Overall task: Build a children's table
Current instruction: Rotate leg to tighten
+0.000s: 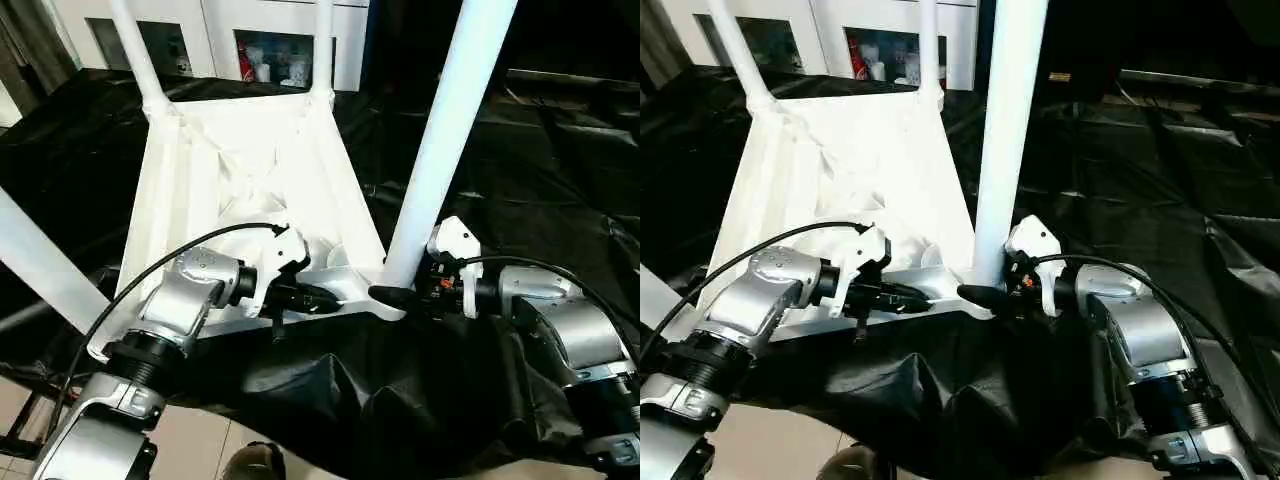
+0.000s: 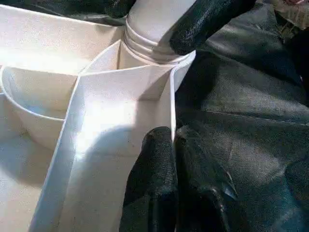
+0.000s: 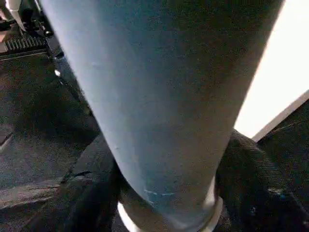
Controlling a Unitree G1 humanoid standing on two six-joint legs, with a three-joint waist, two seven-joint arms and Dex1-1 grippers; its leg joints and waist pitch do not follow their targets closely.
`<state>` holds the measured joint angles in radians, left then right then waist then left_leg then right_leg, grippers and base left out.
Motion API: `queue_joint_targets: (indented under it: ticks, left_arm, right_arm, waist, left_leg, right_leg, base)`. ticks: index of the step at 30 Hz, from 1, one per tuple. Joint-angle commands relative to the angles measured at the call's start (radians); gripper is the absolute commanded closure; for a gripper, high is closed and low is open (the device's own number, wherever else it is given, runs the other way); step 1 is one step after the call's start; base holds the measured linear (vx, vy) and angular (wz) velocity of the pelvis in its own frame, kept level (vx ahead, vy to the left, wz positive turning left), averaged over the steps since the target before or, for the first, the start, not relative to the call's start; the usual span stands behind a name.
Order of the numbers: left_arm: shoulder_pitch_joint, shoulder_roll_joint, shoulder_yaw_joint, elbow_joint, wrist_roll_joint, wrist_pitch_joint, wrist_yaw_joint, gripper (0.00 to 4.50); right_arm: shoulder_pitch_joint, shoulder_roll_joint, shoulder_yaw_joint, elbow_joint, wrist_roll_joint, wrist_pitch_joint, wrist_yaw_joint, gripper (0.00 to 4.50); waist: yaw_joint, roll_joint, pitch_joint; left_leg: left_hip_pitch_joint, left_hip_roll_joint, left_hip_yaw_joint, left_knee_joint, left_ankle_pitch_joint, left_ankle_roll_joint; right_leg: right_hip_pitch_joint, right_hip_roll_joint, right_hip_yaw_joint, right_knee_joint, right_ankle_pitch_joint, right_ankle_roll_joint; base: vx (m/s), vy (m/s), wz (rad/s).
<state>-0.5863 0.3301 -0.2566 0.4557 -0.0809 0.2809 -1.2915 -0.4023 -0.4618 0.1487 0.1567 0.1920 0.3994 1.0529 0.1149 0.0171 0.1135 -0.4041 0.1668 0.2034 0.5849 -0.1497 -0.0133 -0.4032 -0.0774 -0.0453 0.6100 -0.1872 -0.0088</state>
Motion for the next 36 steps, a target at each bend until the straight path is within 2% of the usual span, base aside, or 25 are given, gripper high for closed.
queue_joint_targets:
  ticks: [1, 7, 11, 12, 13, 14, 15, 17, 18, 19, 20, 21, 23, 24, 26, 32, 33, 36]
  left_arm:
    - [-0.016, -0.035, -0.016, -0.086, -0.055, -0.013, -0.044, 4.50]
    - [-0.021, -0.061, -0.010, -0.066, -0.044, -0.023, 0.011, 4.50]
    - [-0.070, -0.132, 0.011, 0.017, 0.005, -0.012, 0.180, 4.50]
    - [-0.082, -0.150, 0.019, 0.033, 0.010, -0.010, 0.214, 4.50]
    - [-0.095, -0.170, 0.028, 0.051, 0.015, -0.011, 0.251, 4.50]
    - [-0.110, -0.192, 0.039, 0.072, 0.017, -0.007, 0.293, 4.50]
    - [-0.120, -0.206, 0.046, 0.085, 0.018, -0.005, 0.319, 4.50]
    - [-0.135, -0.227, 0.053, 0.102, 0.020, -0.003, 0.357, 4.50]
    - [-0.157, -0.260, 0.060, 0.129, 0.025, -0.001, 0.414, 4.50]
    - [-0.163, -0.273, 0.061, 0.135, 0.028, -0.003, 0.430, 4.50]
    - [-0.168, -0.285, 0.061, 0.142, 0.031, -0.007, 0.444, 4.50]
    - [-0.171, -0.290, 0.059, 0.147, 0.034, -0.013, 0.446, 4.50]
    - [-0.172, -0.298, 0.056, 0.147, 0.037, -0.017, 0.445, 4.50]
    - [-0.171, -0.300, 0.055, 0.147, 0.038, -0.017, 0.444, 4.50]
    - [-0.164, -0.294, 0.052, 0.138, 0.038, -0.017, 0.428, 4.50]
    - [-0.141, -0.249, 0.035, 0.117, 0.026, -0.041, 0.338, 4.50]
    - [-0.131, -0.238, 0.032, 0.106, 0.019, -0.047, 0.310, 4.50]
    - [-0.112, -0.214, 0.024, 0.081, 0.006, -0.050, 0.259, 4.50]
  right_arm:
    - [0.022, 0.020, 0.060, -0.035, 0.016, 0.024, 0.034, 2.08]
    - [0.060, 0.045, 0.066, -0.059, 0.010, 0.039, -0.019, 2.15]
    - [0.051, 0.167, 0.032, 0.022, -0.070, 0.032, -0.271, 2.16]
    - [0.045, 0.192, 0.025, 0.041, -0.081, 0.046, -0.319, 2.24]
    - [0.038, 0.218, 0.019, 0.061, -0.093, 0.056, -0.366, 2.24]
    - [0.030, 0.249, 0.012, 0.082, -0.103, 0.061, -0.419, 2.41]
    - [0.026, 0.269, 0.007, 0.095, -0.109, 0.062, -0.452, 2.44]
    - [0.013, 0.306, -0.005, 0.118, -0.112, 0.072, -0.512, 2.45]
    - [-0.016, 0.378, -0.042, 0.163, -0.109, 0.091, -0.620, 2.47]
    - [-0.029, 0.406, -0.053, 0.183, -0.111, 0.092, -0.661, 2.48]
    - [-0.042, 0.428, -0.048, 0.202, -0.126, 0.068, -0.690, 2.49]
    - [-0.048, 0.439, -0.039, 0.212, -0.136, 0.048, -0.690, 2.49]
    - [-0.051, 0.450, -0.007, 0.214, -0.142, 0.023, -0.642, 2.49]
    - [-0.050, 0.455, -0.006, 0.212, -0.138, 0.024, -0.631, 2.15]
    - [-0.046, 0.453, -0.014, 0.190, -0.110, 0.037, -0.593, 1.81]
    - [-0.035, 0.375, 0.012, 0.139, -0.103, 0.020, -0.476, 1.73]
    - [-0.032, 0.354, 0.013, 0.127, -0.094, 0.020, -0.444, 1.73]
    - [-0.023, 0.302, 0.022, 0.096, -0.074, 0.019, -0.365, 1.73]
  waist:
    - [-0.004, -0.008, -0.080]
    - [-0.004, -0.007, -0.080]
    - [-0.013, -0.010, -0.077]
    - [-0.016, -0.009, -0.074]
    - [-0.020, -0.012, -0.074]
    - [-0.024, -0.007, -0.075]
    - [-0.029, -0.009, -0.074]
    - [-0.030, -0.008, -0.075]
    - [-0.031, -0.009, -0.076]
    - [-0.033, -0.007, -0.077]
    - [-0.035, -0.006, -0.076]
    - [-0.035, -0.007, -0.077]
    - [-0.033, -0.007, -0.078]
    - [-0.034, -0.009, -0.079]
    - [-0.032, -0.007, -0.081]
    - [-0.030, -0.010, -0.080]
    - [-0.029, -0.003, -0.079]
    - [-0.028, -0.007, -0.079]
  left_leg:
    - [0.036, 0.072, -0.033, -0.072, -0.235, 0.044]
    - [0.036, 0.073, -0.035, -0.074, -0.252, 0.030]
    - [0.036, 0.069, -0.038, -0.078, -0.290, 0.000]
    - [0.040, 0.067, -0.040, -0.079, -0.321, -0.014]
    - [0.039, 0.066, -0.041, -0.079, -0.327, -0.019]
    - [0.042, 0.066, -0.043, -0.080, -0.338, -0.028]
    - [0.043, 0.065, -0.043, -0.081, -0.353, -0.036]
    - [0.042, 0.064, -0.044, -0.081, -0.354, -0.034]
    - [0.039, 0.064, -0.044, -0.082, -0.344, -0.030]
    - [0.040, 0.063, -0.043, -0.082, -0.340, -0.029]
    - [0.041, 0.063, -0.045, -0.083, -0.351, -0.037]
    - [0.040, 0.063, -0.045, -0.084, -0.350, -0.040]
    - [0.041, 0.064, -0.043, -0.084, -0.348, -0.031]
    - [0.038, 0.064, -0.042, -0.084, -0.331, -0.022]
    - [0.038, 0.063, -0.040, -0.083, -0.311, -0.010]
    - [0.034, 0.064, -0.040, -0.083, -0.300, 0.010]
    - [0.035, 0.065, -0.040, -0.083, -0.300, 0.010]
    - [0.035, 0.067, -0.039, -0.082, -0.294, 0.019]
  right_leg:
    - [0.036, -0.083, 0.047, -0.073, -0.199, -0.250]
    - [0.034, -0.084, 0.048, -0.075, -0.228, -0.238]
    - [0.030, -0.086, 0.048, -0.083, -0.302, -0.219]
    - [0.026, -0.088, 0.048, -0.090, -0.359, -0.207]
    - [0.028, -0.088, 0.047, -0.091, -0.378, -0.200]
    - [0.025, -0.087, 0.048, -0.092, -0.393, -0.194]
    - [0.023, -0.087, 0.048, -0.096, -0.409, -0.185]
    - [0.023, -0.087, 0.050, -0.098, -0.406, -0.176]
    - [0.026, -0.086, 0.049, -0.097, -0.392, -0.172]
    - [0.022, -0.085, 0.050, -0.096, -0.382, -0.175]
    - [0.020, -0.085, 0.048, -0.097, -0.391, -0.175]
    - [0.024, -0.086, 0.048, -0.097, -0.383, -0.169]
    - [0.023, -0.084, 0.050, -0.096, -0.351, -0.162]
    - [0.026, -0.082, 0.050, -0.093, -0.317, -0.166]
    - [0.028, -0.081, 0.050, -0.089, -0.280, -0.175]
    - [0.032, -0.083, 0.049, -0.091, -0.302, -0.171]
    - [0.030, -0.083, 0.050, -0.091, -0.296, -0.173]
    - [0.034, -0.081, 0.050, -0.089, -0.264, -0.183]
  base:
    - [0.000, 0.000, 0.00]
    - [0.000, 0.000, 0.00]
    - [0.000, 0.000, 0.00]
    - [0.000, 0.000, 0.00]
    - [0.000, 0.000, 0.00]
    - [0.000, 0.000, 0.00]
    - [0.000, 0.000, 0.00]
    - [0.000, 0.000, 0.00]
    - [0.000, 0.000, 0.00]
    - [0.000, 0.000, 0.00]
    - [0.000, 0.000, 0.00]
    - [0.000, 0.000, 0.00]
    - [0.000, 0.000, 0.00]
    - [0.000, 0.000, 0.00]
    - [0.000, 0.000, 0.00]
    - [0.000, 0.000, 0.00]
    - [0.000, 0.000, 0.00]
    - [0.000, 0.000, 0.00]
